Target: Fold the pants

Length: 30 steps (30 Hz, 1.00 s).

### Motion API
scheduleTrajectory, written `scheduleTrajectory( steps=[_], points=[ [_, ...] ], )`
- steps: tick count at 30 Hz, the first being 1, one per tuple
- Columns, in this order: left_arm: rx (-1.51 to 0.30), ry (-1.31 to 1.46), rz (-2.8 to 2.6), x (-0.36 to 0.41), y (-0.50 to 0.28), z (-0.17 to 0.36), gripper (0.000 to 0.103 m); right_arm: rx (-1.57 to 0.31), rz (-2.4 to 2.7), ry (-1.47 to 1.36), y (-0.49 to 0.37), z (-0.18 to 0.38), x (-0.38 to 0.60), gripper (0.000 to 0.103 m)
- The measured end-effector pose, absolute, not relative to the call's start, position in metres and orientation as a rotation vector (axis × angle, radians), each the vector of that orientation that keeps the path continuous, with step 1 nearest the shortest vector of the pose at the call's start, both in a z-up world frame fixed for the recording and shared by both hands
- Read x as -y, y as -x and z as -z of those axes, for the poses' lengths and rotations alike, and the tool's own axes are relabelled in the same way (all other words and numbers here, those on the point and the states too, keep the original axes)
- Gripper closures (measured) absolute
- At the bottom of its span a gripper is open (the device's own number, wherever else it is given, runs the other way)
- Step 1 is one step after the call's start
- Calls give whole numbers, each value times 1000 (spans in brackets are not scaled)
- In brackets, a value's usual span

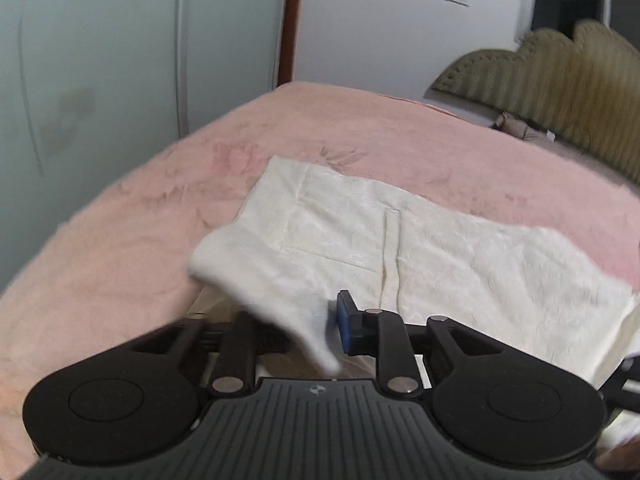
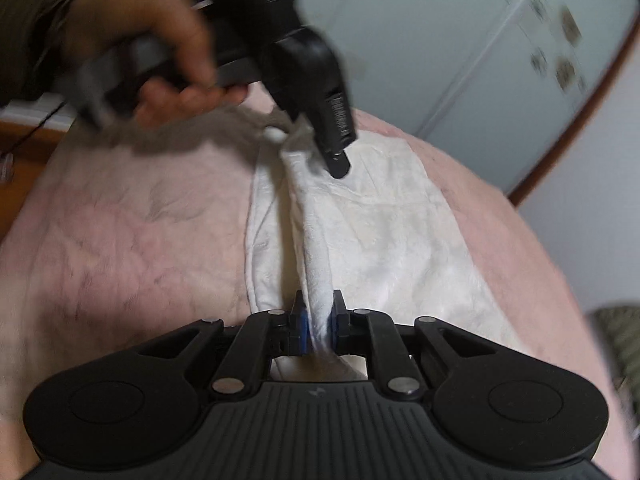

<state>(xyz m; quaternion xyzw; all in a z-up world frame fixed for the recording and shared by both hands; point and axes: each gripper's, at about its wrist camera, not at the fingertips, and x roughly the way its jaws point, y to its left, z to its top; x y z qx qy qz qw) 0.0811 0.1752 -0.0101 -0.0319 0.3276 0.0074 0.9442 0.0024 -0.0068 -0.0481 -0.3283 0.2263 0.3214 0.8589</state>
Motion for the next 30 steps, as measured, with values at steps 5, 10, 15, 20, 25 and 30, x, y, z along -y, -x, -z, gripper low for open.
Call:
scheduleTrajectory(
  steps=[5,10,15,20,25,30],
  points=[
    [-636,-39,-91,-163,-67,7,43,-451,-618,712,32,43,7,83],
    [-555,-140,-259,-161,-44,-8,38,-510,-691,382,39,-1,73,42],
    [-498,-106,-128,-135,-31,-34,37,-628,-460,145,25,1,142,24],
    [-497,-238,224,-65,-22,-33,36,-779,-443,137,47,27,165,24],
    [-551,-190,461,-15,-9,-29,36,-486,-229,487,70,0,167,24],
    [-622,-81,557,2,-1,-29,35,-482,-349,856,50,6,156,25]
  ],
)
